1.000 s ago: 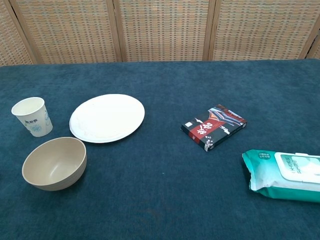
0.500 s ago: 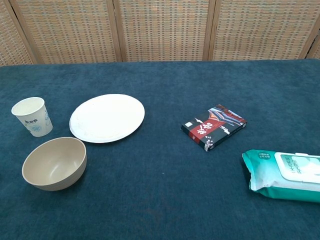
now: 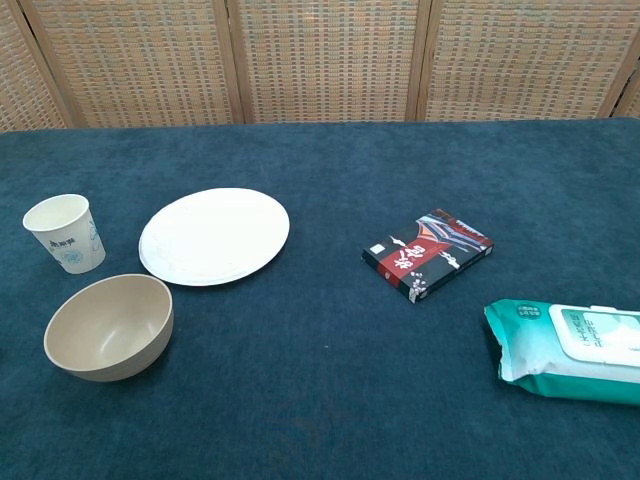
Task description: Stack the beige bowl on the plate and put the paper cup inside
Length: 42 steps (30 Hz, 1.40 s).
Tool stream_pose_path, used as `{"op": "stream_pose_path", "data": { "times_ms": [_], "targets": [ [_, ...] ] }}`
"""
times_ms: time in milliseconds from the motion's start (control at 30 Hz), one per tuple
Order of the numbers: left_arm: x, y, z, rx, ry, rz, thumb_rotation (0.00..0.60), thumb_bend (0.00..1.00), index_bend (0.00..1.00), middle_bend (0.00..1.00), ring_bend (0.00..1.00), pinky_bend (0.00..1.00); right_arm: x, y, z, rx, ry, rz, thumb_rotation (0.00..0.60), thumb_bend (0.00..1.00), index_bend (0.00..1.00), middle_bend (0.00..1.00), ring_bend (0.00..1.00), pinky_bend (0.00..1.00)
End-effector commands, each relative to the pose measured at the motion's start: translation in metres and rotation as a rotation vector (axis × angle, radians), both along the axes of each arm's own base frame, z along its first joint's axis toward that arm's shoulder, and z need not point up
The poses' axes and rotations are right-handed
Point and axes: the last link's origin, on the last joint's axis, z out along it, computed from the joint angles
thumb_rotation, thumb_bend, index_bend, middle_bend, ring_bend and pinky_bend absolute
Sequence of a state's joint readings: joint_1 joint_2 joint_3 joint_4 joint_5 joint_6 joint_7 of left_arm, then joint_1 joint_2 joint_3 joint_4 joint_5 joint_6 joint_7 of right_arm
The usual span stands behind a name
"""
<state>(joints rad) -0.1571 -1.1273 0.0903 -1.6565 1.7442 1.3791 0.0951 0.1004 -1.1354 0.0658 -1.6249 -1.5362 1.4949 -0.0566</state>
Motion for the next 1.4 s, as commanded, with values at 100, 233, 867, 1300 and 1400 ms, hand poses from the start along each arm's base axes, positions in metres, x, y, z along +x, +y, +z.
{"op": "stream_pose_path", "data": {
  "times_ms": [100,233,867,1300,1400],
  "targets": [
    [-0.001,0.007,-0.017,-0.042,0.028,0.001,0.6,0.21,0.33,0.0,0.0,0.0,0.0,0.0,0.0,0.001,-0.001,0.0,0.6,0.15,0.0,0.0,0.0,0.0],
    [0.002,0.015,-0.027,-0.057,0.03,0.005,0.6,0.22,0.34,0.0,0.0,0.0,0.0,0.001,0.001,-0.002,-0.003,0.001,0.6,0.15,0.0,0.0,0.0,0.0],
    [0.022,0.043,-0.07,-0.136,0.072,0.003,0.6,0.23,0.4,0.0,0.0,0.0,-0.001,0.001,0.004,-0.011,-0.018,-0.002,0.6,0.15,0.0,0.0,0.0,0.0],
    [0.032,0.048,-0.093,-0.172,0.095,-0.018,0.6,0.27,0.49,0.0,0.0,0.0,-0.004,0.001,0.009,-0.023,-0.034,-0.007,0.6,0.15,0.0,0.0,0.0,0.0],
    [0.033,0.049,-0.095,-0.166,0.106,-0.025,0.6,0.3,0.53,0.0,0.0,0.0,-0.004,0.001,0.009,-0.023,-0.037,-0.007,0.6,0.15,0.0,0.0,0.0,0.0]
  ]
}}
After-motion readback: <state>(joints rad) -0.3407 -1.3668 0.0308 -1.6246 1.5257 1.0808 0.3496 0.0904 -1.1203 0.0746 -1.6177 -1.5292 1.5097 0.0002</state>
